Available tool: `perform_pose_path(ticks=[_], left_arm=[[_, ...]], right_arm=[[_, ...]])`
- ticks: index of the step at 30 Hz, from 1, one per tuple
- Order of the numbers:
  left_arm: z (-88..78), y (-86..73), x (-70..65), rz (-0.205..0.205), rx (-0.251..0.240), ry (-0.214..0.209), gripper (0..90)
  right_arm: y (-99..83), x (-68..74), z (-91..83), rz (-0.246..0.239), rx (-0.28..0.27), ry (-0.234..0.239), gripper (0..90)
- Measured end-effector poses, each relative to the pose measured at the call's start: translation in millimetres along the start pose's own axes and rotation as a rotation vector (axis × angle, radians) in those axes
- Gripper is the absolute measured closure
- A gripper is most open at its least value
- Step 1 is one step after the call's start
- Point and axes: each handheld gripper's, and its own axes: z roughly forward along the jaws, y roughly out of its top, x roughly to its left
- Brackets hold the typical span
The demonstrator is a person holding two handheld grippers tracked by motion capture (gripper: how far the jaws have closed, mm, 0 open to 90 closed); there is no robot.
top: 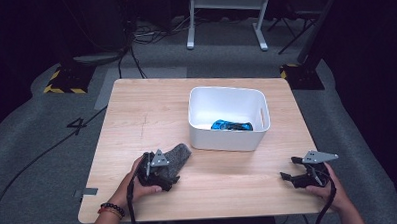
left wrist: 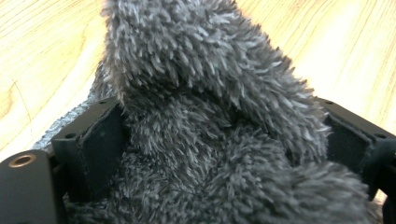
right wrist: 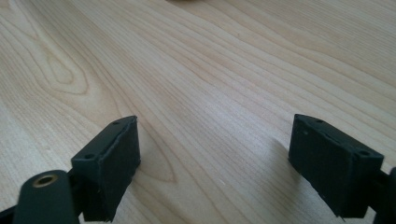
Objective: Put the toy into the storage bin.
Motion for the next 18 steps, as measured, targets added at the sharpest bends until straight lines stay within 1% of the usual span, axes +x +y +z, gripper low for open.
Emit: perform_pose_path(ticks=[3, 10, 18], left_arm=[[0.0, 0.0, 0.1, 0.001, 0.000, -0.001, 11.1], [0.0, 0.0, 0.0, 0.001, 0.000, 0.000, 11.2], [0.3, 0.6, 0.9, 0.007, 0.003, -0.007, 10.8]], right_arm=[[-0.3, 0.6, -0.1, -0.003, -0.002, 0.005, 16.8], [-0.8, 1.6, -0.8, 0.008, 0.000, -0.011, 16.8], [-0.8, 1.6, -0.9, 0.010, -0.001, -0.011, 16.8]])
